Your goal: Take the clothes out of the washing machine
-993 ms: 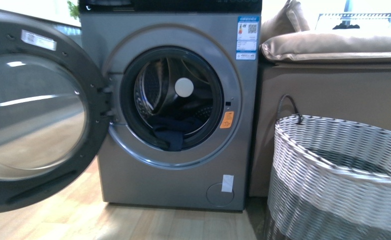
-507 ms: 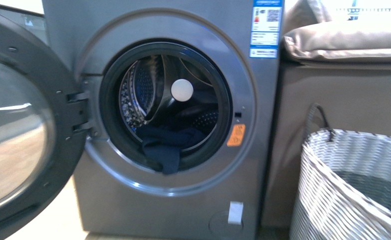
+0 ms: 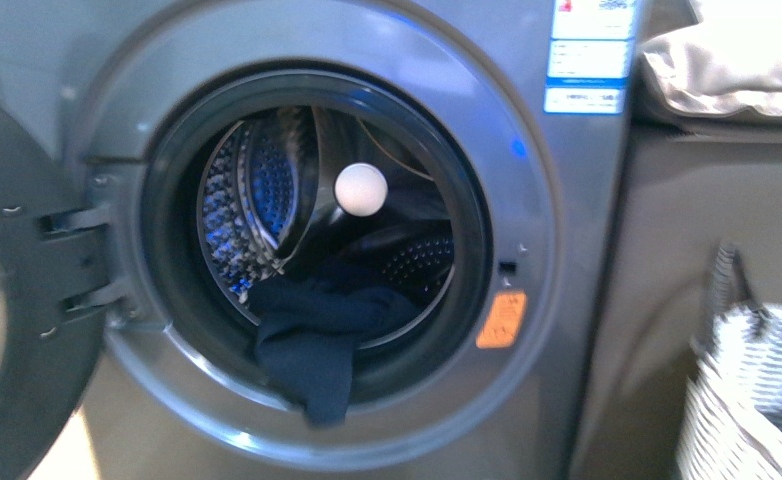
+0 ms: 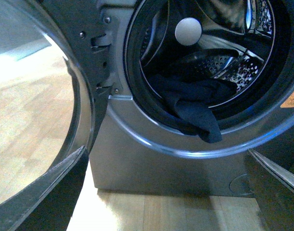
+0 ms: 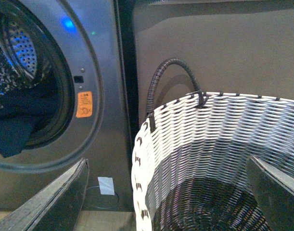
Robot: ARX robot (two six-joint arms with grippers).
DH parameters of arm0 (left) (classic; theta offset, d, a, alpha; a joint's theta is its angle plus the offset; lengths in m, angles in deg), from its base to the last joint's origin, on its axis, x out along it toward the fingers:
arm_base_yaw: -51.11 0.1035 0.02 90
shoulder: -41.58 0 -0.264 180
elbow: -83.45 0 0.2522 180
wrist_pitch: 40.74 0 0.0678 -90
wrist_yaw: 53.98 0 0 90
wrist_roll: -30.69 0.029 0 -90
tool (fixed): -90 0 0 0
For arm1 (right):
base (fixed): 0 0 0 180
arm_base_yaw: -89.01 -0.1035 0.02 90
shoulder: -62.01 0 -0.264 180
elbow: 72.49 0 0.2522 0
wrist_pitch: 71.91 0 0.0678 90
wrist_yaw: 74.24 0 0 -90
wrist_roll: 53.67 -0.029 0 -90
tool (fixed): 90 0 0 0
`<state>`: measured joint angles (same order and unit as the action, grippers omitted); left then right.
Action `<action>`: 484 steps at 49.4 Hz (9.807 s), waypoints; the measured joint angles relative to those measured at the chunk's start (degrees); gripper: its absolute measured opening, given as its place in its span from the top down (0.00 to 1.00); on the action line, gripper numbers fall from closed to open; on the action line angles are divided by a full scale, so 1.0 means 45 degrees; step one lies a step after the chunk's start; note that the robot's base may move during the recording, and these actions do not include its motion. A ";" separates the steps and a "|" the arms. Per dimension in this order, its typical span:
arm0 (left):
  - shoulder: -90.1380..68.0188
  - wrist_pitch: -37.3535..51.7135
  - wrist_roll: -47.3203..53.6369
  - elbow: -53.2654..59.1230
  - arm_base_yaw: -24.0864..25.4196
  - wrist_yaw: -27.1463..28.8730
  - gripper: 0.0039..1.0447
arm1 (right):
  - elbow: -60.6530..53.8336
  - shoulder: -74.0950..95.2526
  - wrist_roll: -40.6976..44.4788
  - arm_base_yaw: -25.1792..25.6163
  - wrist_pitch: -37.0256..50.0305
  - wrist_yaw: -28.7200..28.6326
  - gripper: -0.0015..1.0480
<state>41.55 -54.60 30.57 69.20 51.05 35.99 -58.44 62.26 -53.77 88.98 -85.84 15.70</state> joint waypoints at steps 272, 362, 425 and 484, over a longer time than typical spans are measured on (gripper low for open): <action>-1.5378 0.0291 0.2909 -1.1550 -0.1656 -0.3424 0.94 | 0.0000 0.0000 0.0005 0.0000 0.0010 0.0015 0.07; -2.5203 -1.4639 0.4687 -3.6457 -0.8189 -0.0894 0.94 | 0.0000 0.0000 0.0005 0.0000 0.0010 0.0015 0.07; -2.5330 -1.4639 0.4687 -3.6589 -0.8252 -0.0865 0.94 | 0.5751 1.7452 -0.4255 -0.1054 1.3415 -0.8111 0.07; -2.5330 -1.4639 0.4692 -3.6589 -0.8252 -0.0505 0.94 | 1.0797 2.2469 -0.4376 -0.4935 1.3129 -0.4668 0.07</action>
<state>-72.44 -120.48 51.69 -95.45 13.92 33.72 -9.85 163.37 -73.46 66.77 -26.76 -5.30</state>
